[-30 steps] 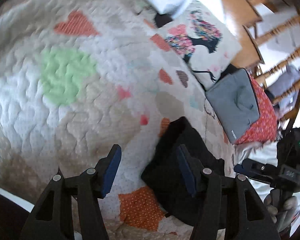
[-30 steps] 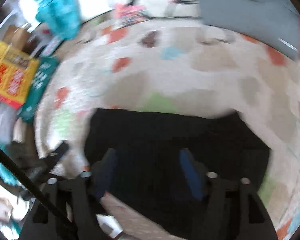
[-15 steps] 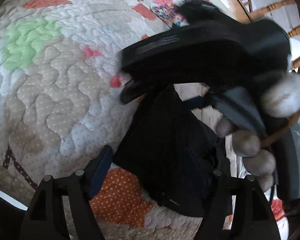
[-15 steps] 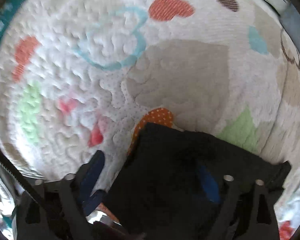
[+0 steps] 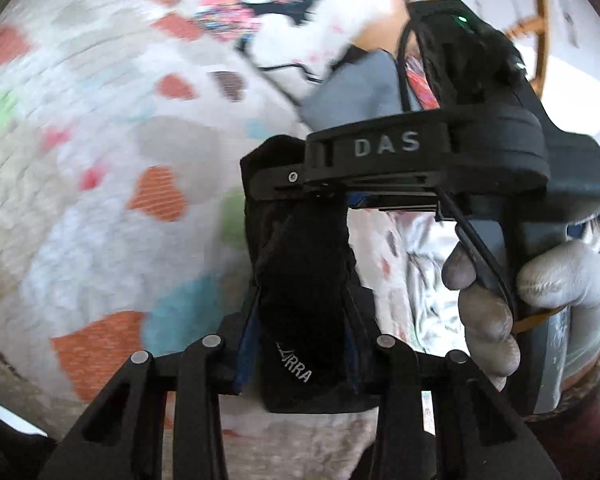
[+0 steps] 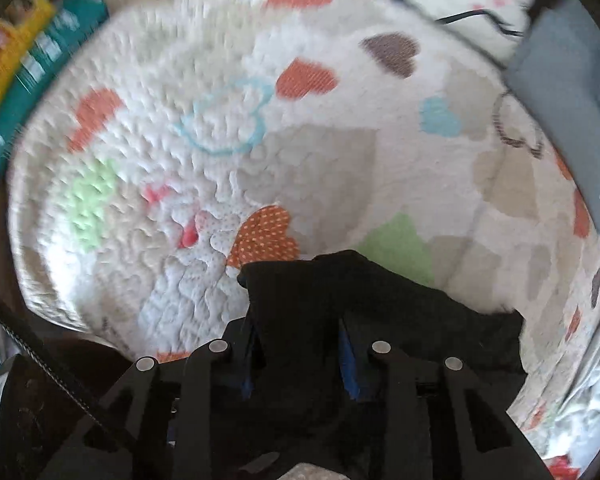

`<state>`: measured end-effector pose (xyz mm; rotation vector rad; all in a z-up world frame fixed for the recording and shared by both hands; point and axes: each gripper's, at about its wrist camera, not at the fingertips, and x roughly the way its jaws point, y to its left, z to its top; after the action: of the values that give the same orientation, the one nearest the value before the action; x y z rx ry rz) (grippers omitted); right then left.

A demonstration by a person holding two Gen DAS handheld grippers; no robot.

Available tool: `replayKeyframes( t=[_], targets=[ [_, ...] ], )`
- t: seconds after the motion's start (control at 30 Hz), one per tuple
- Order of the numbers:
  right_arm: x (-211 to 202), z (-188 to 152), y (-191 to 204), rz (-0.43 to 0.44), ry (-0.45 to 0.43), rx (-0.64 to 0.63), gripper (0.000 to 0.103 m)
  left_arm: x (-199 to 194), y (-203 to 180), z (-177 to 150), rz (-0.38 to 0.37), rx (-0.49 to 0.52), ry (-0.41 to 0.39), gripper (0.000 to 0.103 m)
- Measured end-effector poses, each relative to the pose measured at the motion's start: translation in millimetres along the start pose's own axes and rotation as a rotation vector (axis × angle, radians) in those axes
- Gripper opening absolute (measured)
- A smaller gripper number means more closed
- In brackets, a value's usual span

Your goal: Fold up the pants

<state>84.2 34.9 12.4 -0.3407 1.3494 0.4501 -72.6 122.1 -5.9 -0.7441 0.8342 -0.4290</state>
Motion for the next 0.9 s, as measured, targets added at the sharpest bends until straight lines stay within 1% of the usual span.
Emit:
replayKeyframes(
  t=[0.1, 0.17, 0.23, 0.3, 0.37, 0.43, 0.47, 0.5, 0.53, 0.6, 0.67, 0.73, 0.8, 0.83, 0.9],
  targets=[
    [-31, -24, -38, 0.047, -0.080, 0.081, 0.035, 16, -40, -7, -0.002, 0.089, 0.032, 0.035],
    [-41, -42, -75, 0.083, -0.127, 0.156, 0.035, 34, -65, -13, 0.001, 0.144, 0.059, 0.035],
    [-48, -63, -111, 0.118, -0.164, 0.231, 0.035, 54, -87, -26, 0.013, 0.202, 0.103, 0.035],
    [-40, -86, -145, 0.160, -0.177, 0.313, 0.035, 68, -96, -39, 0.026, 0.237, 0.157, 0.037],
    [-27, -113, -176, 0.205, -0.181, 0.394, 0.035, 81, -103, -43, 0.037, 0.261, 0.189, 0.039],
    [-12, -134, -203, 0.246, -0.187, 0.465, 0.035, 79, -105, -53, 0.023, 0.276, 0.220, 0.039],
    [-6, -141, -210, 0.259, -0.189, 0.490, 0.035, 76, -105, -55, 0.003, 0.274, 0.239, 0.039],
    [1, -149, -220, 0.260, -0.193, 0.518, 0.033, 73, -108, -60, -0.012, 0.272, 0.253, 0.039],
    [10, -156, -232, 0.225, -0.193, 0.545, 0.029, 68, -110, -62, -0.025, 0.274, 0.257, 0.039],
    [19, -165, -247, 0.222, -0.206, 0.578, 0.029, 55, -111, -60, -0.048, 0.280, 0.249, 0.039],
    [23, -175, -264, 0.230, -0.223, 0.624, 0.030, 48, -112, -52, -0.041, 0.274, 0.223, 0.039],
    [18, -181, -274, 0.206, -0.242, 0.649, 0.030, 43, -108, -42, -0.016, 0.248, 0.195, 0.040],
    [5, -187, -277, 0.172, -0.286, 0.662, 0.030, 56, -98, -30, 0.022, 0.216, 0.181, 0.040],
    [-2, -189, -276, 0.166, -0.309, 0.664, 0.030, 66, -96, -27, 0.024, 0.210, 0.185, 0.040],
    [-15, -195, -272, 0.180, -0.362, 0.666, 0.030, 86, -92, -31, 0.046, 0.211, 0.229, 0.040]
  ],
)
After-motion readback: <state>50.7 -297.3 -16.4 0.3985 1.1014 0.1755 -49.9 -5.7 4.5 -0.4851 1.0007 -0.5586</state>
